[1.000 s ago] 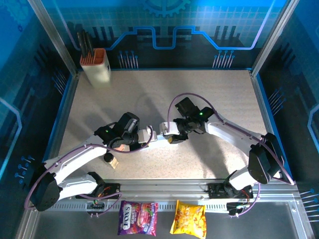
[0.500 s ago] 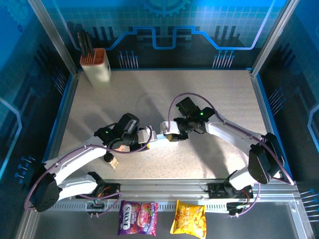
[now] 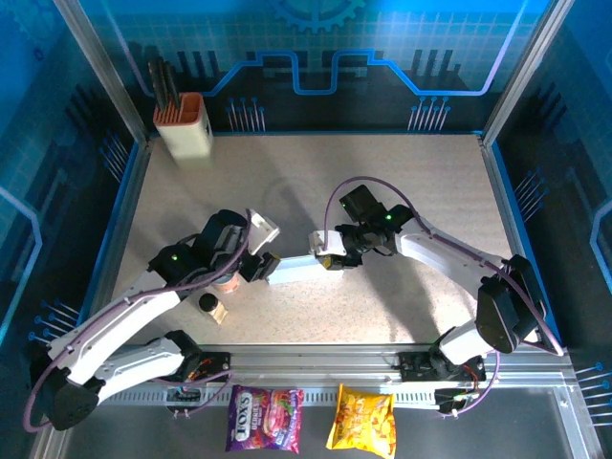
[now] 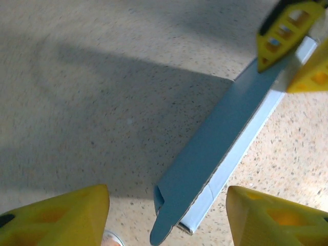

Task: Fold the paper box

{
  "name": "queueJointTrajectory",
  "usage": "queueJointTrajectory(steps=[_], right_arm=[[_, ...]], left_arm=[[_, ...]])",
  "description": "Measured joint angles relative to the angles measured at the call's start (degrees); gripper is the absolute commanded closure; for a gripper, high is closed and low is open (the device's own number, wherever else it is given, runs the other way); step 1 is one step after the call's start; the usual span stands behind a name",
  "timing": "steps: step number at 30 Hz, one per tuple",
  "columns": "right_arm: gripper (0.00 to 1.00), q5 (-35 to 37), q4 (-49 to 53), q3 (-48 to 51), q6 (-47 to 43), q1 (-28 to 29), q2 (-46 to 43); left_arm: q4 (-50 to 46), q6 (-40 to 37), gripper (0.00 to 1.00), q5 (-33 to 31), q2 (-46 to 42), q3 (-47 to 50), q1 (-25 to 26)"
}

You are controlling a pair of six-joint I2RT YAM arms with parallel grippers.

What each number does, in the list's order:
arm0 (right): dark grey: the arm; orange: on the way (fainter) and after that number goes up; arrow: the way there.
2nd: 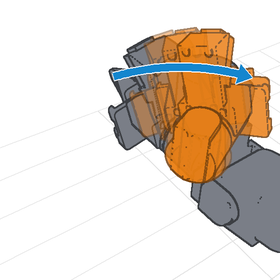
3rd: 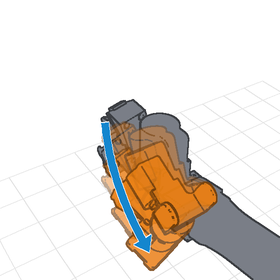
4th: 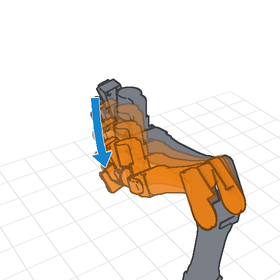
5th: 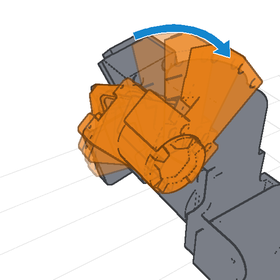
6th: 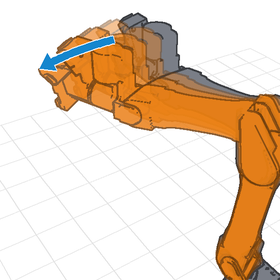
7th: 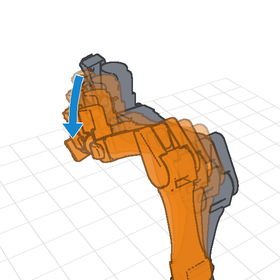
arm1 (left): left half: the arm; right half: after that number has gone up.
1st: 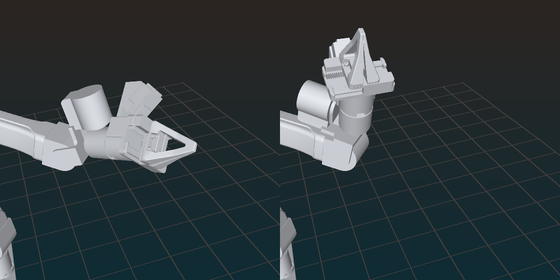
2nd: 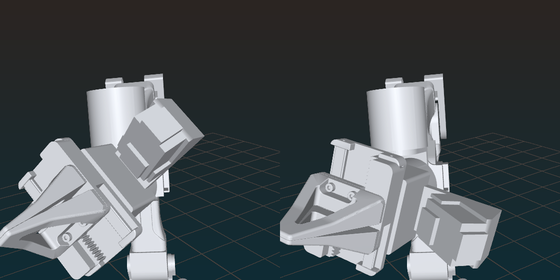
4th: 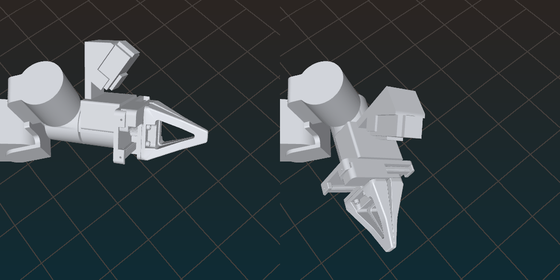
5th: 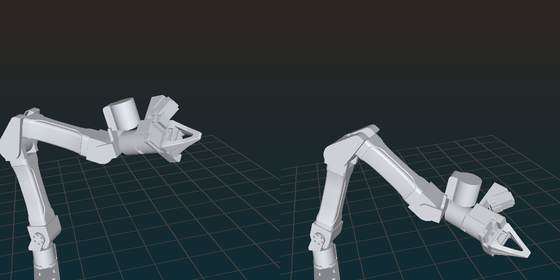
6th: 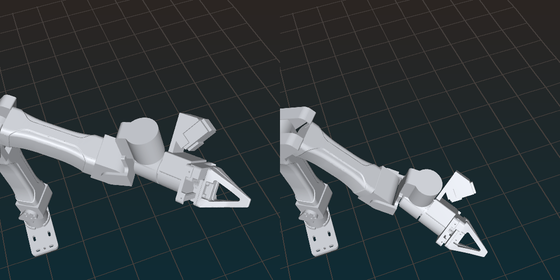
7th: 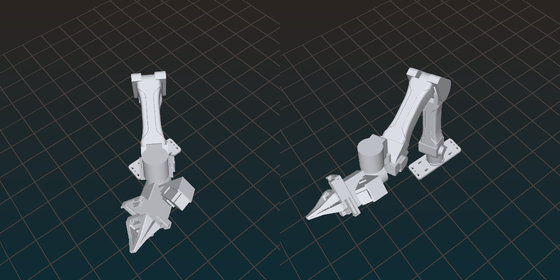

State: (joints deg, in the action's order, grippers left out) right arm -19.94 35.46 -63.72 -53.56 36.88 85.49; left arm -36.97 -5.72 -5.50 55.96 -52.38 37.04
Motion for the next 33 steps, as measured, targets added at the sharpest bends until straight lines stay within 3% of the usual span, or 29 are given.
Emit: queueJointTrajectory(steps=[5, 12, 22, 33], right_arm=[[0.72, 0.00, 0.00, 0.00, 0.24, -0.22, 0.02], [0.72, 0.02, 0.00, -0.02, 0.79, -0.22, 0.02], [0.73, 0.00, 0.00, -0.02, 1.05, -0.33, 0.04], [0.74, 0.00, 0.04, -0.09, 1.27, -0.35, 0.04]], left_arm=[[-4.48, 13.79, 0.37, -1.09, 2.36, -3.30, -0.42], [-7.19, 25.86, 0.38, 1.09, 7.72, -4.15, -1.90], [-8.81, 33.48, 0.40, 5.18, 9.20, -4.17, -2.82], [-8.76, 37.88, 0.59, 8.87, 10.75, -4.15, -2.82]])
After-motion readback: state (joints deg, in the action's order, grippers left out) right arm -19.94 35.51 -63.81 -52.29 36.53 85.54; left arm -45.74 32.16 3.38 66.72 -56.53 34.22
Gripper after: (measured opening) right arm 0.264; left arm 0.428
